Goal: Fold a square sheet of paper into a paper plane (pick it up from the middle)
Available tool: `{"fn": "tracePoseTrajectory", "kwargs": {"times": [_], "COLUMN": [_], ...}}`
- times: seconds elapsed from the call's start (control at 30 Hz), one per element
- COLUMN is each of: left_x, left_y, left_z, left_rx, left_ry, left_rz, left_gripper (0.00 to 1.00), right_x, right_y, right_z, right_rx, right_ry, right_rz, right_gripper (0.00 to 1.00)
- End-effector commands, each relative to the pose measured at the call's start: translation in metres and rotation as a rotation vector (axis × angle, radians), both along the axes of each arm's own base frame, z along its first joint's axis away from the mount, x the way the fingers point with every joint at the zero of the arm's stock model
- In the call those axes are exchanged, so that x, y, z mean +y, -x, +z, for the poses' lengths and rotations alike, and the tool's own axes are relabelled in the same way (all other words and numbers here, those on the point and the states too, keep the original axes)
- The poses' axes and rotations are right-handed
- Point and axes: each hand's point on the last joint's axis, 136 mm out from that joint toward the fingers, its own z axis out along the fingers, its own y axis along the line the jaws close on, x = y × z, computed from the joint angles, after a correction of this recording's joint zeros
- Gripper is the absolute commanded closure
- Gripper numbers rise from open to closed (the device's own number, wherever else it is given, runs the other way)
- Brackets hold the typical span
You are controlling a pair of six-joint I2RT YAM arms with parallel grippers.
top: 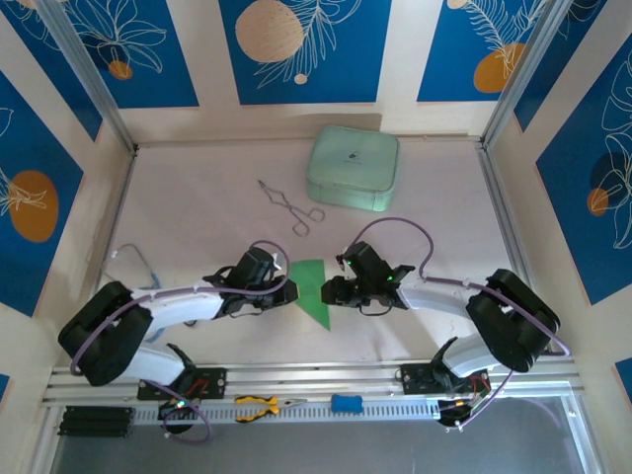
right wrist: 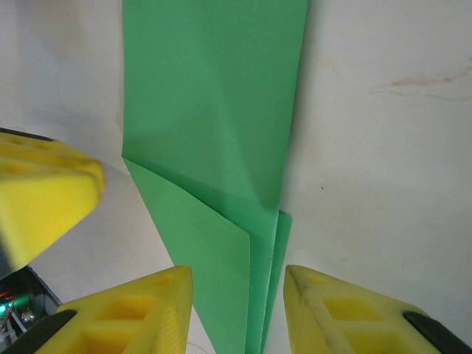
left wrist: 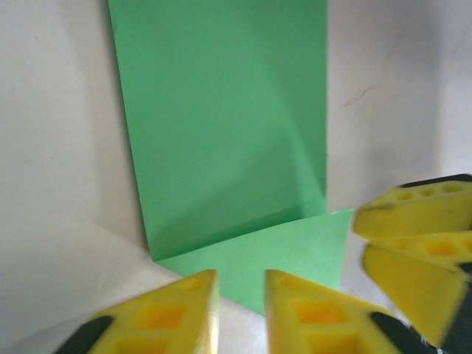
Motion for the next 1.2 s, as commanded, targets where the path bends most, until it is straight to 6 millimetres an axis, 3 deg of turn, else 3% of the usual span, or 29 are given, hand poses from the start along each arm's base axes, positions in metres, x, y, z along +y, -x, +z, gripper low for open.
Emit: {"fn": "tracePoseTrajectory", "kwargs": {"times": [0.0,0.1,0.3,0.57,1.17], "left_x": [0.014,0.019,0.022,0.013,0.016], "left_y": [-0.007,-0.011,-0.015,-0.020,-0.021], "left_z": [0.014,0.023,0.016,0.011,0.008], "left_rx": [-0.041,-0.052,0.007,0.050,0.058], "left_ry": [-0.048,-0.029,0.014,0.037,0.026], "left_rz": [0.011,0.003,0.001,-0.002,0.015], "left_gripper": [0.69,0.59,0.52,0.51,0.51], "right_x": [0.010,0.010,0.011,0.013,0.017], "right_y": [-0.003,-0.004,-0.004,-0.006,-0.009], "right_z": [0.006,0.004,-0.001,0.001,0.002], "right_rx": [0.006,0.007,0.018,0.009,0.024], "right_ry": [-0.045,-0.044,-0.031,-0.044,-0.094], "right_rz": [0.024,0.025,0.026,0.035,0.058], "right_gripper": [0.63,0.64,0.64,0.69,0.80]}}
